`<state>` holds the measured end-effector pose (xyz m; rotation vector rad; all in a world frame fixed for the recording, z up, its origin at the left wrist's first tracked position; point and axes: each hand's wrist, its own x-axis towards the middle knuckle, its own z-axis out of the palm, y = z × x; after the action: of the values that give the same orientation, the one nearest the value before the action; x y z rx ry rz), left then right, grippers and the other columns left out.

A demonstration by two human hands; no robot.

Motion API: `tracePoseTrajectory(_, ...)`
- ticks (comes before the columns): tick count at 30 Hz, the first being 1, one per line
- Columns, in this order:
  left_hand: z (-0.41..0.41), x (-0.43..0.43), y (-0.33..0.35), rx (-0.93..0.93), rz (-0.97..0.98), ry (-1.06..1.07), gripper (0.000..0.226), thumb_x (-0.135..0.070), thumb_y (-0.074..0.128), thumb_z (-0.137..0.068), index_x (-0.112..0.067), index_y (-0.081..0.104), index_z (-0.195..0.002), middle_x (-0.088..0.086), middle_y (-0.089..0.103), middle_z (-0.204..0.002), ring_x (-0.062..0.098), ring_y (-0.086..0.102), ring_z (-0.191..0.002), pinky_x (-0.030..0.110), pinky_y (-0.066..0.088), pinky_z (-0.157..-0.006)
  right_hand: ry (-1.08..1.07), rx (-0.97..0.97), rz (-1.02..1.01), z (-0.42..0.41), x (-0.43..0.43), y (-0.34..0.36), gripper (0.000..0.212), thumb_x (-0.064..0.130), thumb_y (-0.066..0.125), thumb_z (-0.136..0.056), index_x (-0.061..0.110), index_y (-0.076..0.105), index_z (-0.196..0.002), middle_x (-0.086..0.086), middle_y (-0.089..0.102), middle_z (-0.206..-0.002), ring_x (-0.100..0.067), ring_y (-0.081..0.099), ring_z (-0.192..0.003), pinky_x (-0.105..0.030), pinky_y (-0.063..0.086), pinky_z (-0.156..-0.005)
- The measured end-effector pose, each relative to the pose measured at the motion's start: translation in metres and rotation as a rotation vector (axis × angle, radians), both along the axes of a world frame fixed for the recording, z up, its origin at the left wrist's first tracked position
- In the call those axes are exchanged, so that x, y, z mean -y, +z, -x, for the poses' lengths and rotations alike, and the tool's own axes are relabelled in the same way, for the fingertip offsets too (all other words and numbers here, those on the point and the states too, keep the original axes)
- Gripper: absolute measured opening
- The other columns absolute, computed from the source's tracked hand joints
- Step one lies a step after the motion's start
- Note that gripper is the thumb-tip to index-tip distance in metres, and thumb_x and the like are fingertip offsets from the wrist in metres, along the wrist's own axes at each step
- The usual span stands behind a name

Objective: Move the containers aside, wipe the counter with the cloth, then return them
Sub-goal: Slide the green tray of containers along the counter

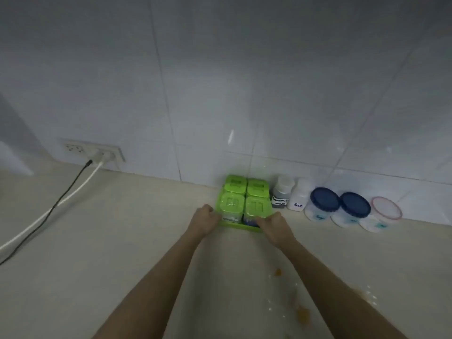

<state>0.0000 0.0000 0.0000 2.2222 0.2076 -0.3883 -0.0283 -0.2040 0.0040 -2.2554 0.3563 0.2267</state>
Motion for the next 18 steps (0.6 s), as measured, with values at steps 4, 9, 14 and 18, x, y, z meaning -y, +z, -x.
tracePoseTrajectory(4, -0.013, 0.003, -0.009, -0.119, 0.205, 0.086, 0.064, -0.034, 0.057, -0.093, -0.003, 0.033, -0.142, 0.020, 0.045, -0.141, 0.032, 0.048, -0.127, 0.038, 0.041, -0.106, -0.134, -0.137, -0.090, -0.013, -0.001, -0.017, 0.054, 0.043, 0.055, -0.090, -0.002, 0.045, -0.119, -0.023, 0.053, -0.126, -0.035, 0.052, -0.117, -0.039, 0.040, -0.096)
tracePoseTrajectory(9, -0.019, 0.013, -0.029, -0.038, 0.313, 0.121, 0.055, -0.034, 0.058, -0.093, -0.009, 0.040, -0.138, 0.017, 0.058, -0.131, 0.029, 0.058, -0.116, 0.040, 0.046, -0.102, -0.334, -0.159, -0.427, -0.032, 0.002, -0.034, 0.061, 0.050, 0.052, -0.090, -0.001, 0.049, -0.123, -0.018, 0.055, -0.124, -0.027, 0.051, -0.104, -0.043, 0.042, -0.100)
tracePoseTrajectory(14, -0.029, 0.013, -0.040, -0.099, 0.371, 0.192, 0.058, -0.036, 0.069, -0.084, -0.004, 0.049, -0.128, 0.010, 0.063, -0.118, 0.028, 0.062, -0.108, 0.039, 0.050, -0.097, -0.318, -0.150, -0.377, -0.039, 0.018, -0.041, 0.040, 0.042, 0.068, -0.082, 0.002, 0.065, -0.084, -0.012, 0.063, -0.087, -0.023, 0.060, -0.076, -0.032, 0.047, -0.070)
tracePoseTrajectory(18, -0.023, 0.000, -0.042, -0.216, 0.460, 0.202, 0.042, -0.034, 0.073, -0.077, 0.001, 0.067, -0.100, 0.019, 0.072, -0.105, 0.022, 0.066, -0.081, 0.033, 0.054, -0.077, -0.233, -0.154, -0.314, -0.040, 0.019, -0.033, 0.040, 0.041, 0.070, -0.081, 0.011, 0.059, -0.057, -0.002, 0.055, -0.059, -0.011, 0.050, -0.053, -0.025, 0.039, -0.050)
